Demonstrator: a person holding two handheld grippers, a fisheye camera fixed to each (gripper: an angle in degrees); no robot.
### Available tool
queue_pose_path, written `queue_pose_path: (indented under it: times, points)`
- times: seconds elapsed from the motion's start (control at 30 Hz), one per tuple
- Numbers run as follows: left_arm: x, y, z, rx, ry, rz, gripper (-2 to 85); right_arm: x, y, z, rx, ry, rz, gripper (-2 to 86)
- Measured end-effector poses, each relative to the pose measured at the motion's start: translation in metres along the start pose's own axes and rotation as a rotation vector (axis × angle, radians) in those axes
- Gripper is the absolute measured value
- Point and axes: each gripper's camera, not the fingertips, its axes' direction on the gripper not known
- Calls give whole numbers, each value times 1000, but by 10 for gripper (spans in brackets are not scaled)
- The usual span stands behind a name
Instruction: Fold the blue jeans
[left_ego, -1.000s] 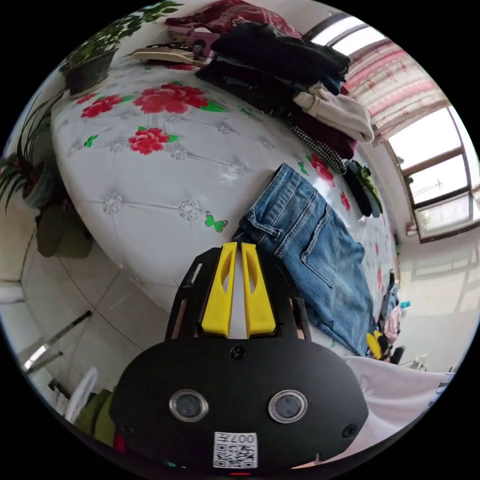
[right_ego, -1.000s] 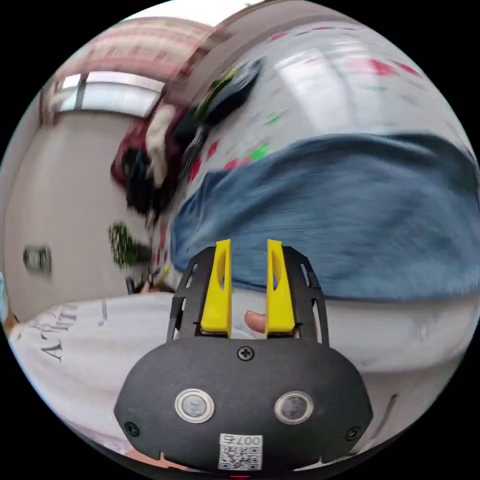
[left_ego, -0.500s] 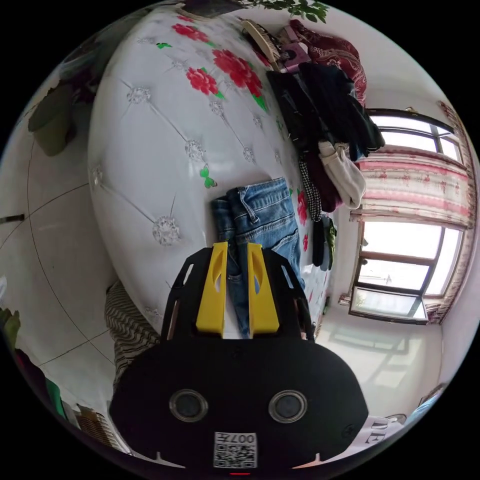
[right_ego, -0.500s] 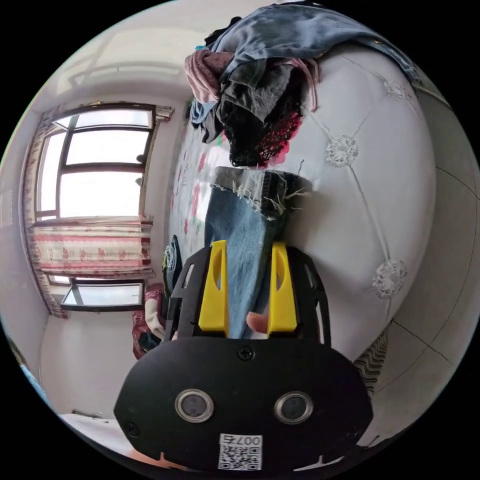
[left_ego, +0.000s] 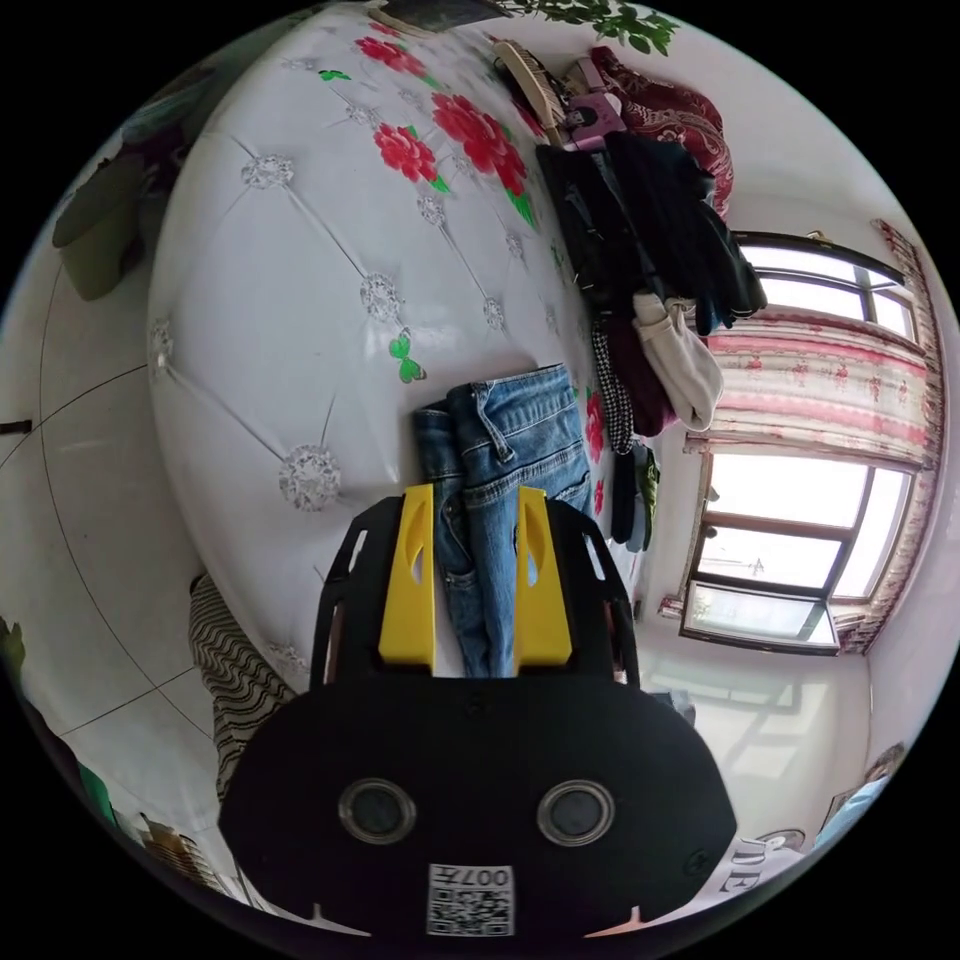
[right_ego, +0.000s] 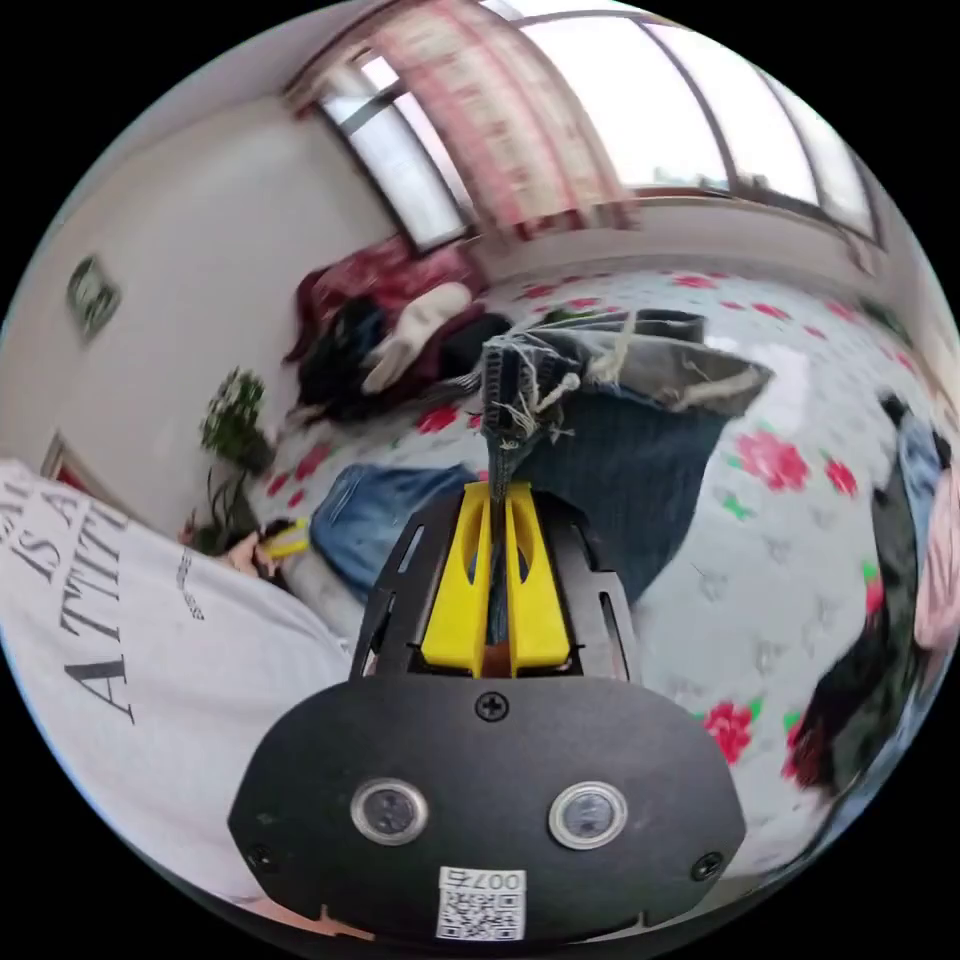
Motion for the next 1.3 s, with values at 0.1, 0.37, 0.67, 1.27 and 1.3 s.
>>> queue_pose_path:
  times: [0.1,0.37,0.67,1.27,1.3]
  points:
    - [-5,-10,1,-4,28,7,118,-54,-11,97,-208,-97,-119,9]
    - [-26,-33,-6,-11,141,16,131,-95,18,231,-619,-166,-94,49]
    - [-49,-44,-21,29,218,5,150,-92,19,174,-464,-183,15,47]
    - [-68,-77,23,-51,342,126,58,-77,25,110,-342,-162,132,12]
    - [-56,-74,21,-54,347,180,57,-71,27,101,-321,-151,157,11]
